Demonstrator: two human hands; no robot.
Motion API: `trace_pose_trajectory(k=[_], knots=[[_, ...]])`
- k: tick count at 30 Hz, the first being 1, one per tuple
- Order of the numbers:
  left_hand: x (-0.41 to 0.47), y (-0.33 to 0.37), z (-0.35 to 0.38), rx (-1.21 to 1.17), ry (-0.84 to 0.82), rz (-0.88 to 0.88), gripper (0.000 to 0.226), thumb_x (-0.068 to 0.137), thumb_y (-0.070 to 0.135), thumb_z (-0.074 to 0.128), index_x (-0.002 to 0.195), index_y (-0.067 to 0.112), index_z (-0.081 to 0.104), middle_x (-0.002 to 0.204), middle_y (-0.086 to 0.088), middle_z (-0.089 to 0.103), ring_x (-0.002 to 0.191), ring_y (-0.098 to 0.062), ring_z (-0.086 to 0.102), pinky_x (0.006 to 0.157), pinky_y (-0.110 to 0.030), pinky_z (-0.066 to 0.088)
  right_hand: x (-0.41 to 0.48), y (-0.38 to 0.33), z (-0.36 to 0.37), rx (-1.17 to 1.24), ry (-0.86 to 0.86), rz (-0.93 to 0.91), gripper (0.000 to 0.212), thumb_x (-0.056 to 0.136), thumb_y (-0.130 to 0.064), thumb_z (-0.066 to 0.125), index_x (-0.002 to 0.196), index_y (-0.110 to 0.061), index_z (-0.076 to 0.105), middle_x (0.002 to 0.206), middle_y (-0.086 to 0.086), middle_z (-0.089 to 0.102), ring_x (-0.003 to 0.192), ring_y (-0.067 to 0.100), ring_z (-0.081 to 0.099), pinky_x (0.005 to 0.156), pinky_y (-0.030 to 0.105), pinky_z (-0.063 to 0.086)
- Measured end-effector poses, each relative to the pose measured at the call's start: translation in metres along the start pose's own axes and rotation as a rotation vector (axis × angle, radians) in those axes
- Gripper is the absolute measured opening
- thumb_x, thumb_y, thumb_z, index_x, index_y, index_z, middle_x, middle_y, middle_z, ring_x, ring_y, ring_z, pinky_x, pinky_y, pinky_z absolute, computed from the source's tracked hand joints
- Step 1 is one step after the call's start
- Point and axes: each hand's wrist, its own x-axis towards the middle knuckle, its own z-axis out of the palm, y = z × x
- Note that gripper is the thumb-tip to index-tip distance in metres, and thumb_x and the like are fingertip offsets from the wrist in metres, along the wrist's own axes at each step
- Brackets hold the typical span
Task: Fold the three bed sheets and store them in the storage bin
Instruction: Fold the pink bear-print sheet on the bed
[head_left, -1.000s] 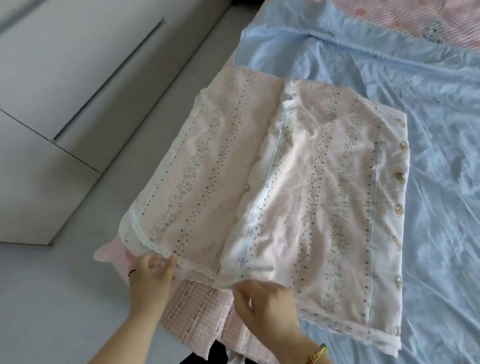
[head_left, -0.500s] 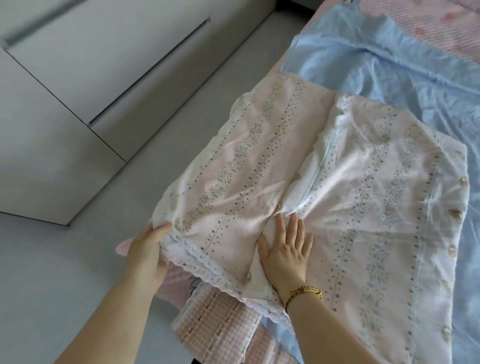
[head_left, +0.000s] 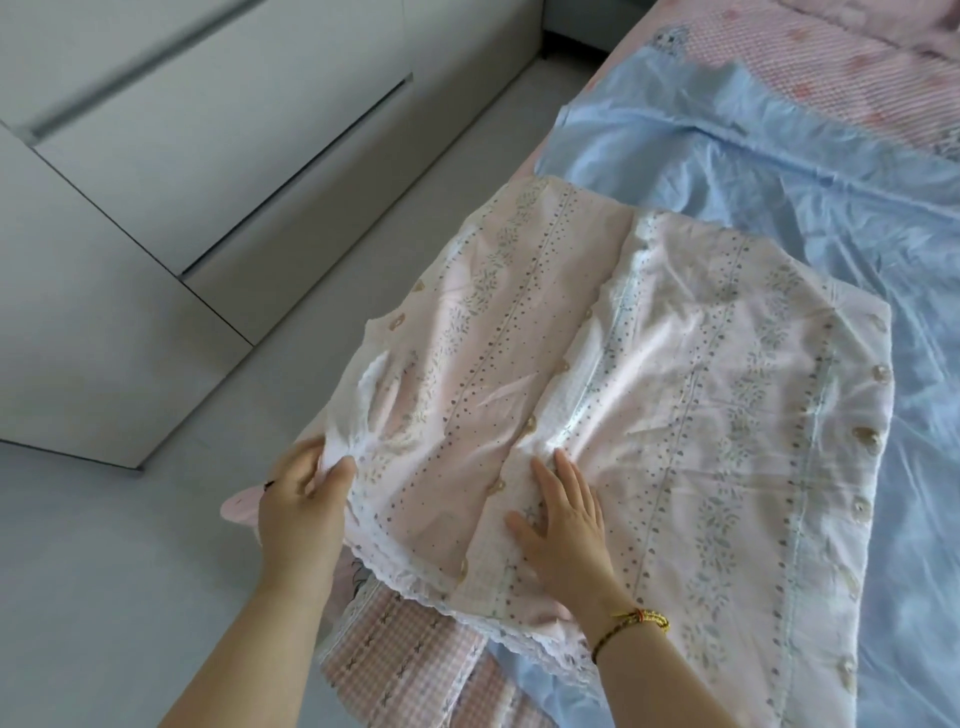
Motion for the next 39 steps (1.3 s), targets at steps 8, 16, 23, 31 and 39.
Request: trace_pose_trajectory(k=[8, 16, 23, 31, 39], knots=[[-0.078, 0.053, 0.040, -0.047, -0.957, 0.328, 0.025, 0.077, 0.034, 0.055, 0.089, 0.054, 0.062, 0.085, 0.009, 0.067, 0.072, -0.018, 0.058, 0.067, -0.028, 0.051, -0.006, -0.008, -0.069, 1.226, 0.075, 0.209, 0.034, 0.095, -0.036, 0.037, 0.109, -0.018, 0.062, 0.105, 0.000, 0.065, 0.100, 0.016, 0.061, 0.091, 0.034, 0.050], [-0.118, -0.046, 0.120, 0.644, -1.172, 0.768, 0.026, 0.088, 0.022, 0.051, 0.112, 0.016, 0.061, 0.128, 0.006, 0.054, 0.120, -0.003, 0.032, 0.112, -0.023, 0.013, -0.022, 0.057, -0.108, 0.675, 0.229, 0.252, 0.065, 0.077, -0.041, 0.066, 0.133, -0.023, 0.039, 0.135, 0.001, 0.043, 0.119, 0.020, 0.045, 0.093, 0.032, 0.039], [-0.107, -0.040, 0.093, 0.670, -1.155, 0.538, 0.047, 0.074, 0.043, 0.043, 0.111, 0.023, 0.064, 0.111, 0.013, 0.063, 0.108, 0.002, 0.047, 0.080, -0.002, 0.025, -0.027, 0.026, -0.037, 0.042, 0.040, -0.122, 0.063, 0.084, -0.044, 0.058, 0.139, -0.023, 0.034, 0.137, -0.004, 0.038, 0.126, 0.017, 0.035, 0.104, 0.025, 0.030], [-0.037, -0.017, 0.054, 0.024, -0.341, -0.178, 0.025, 0.092, 0.009, 0.048, 0.076, 0.022, 0.061, 0.077, 0.000, 0.067, 0.074, -0.015, 0.062, 0.059, -0.015, 0.050, -0.015, 0.017, -0.039, 0.316, -0.086, 0.145, 0.042, 0.088, -0.033, 0.054, 0.127, -0.022, 0.042, 0.077, -0.011, 0.052, 0.063, 0.007, 0.049, 0.054, 0.019, 0.041], [0.095, -0.001, 0.079, 0.410, -0.217, 0.078, 0.038, 0.093, 0.019, 0.049, 0.130, 0.009, 0.048, 0.138, -0.009, 0.045, 0.126, -0.024, 0.042, 0.099, -0.030, 0.034, -0.003, -0.023, -0.028, -0.025, 0.121, -0.007, 0.062, 0.086, -0.047, 0.051, 0.138, -0.028, 0.024, 0.128, -0.010, 0.037, 0.124, 0.011, 0.037, 0.101, 0.021, 0.031]])
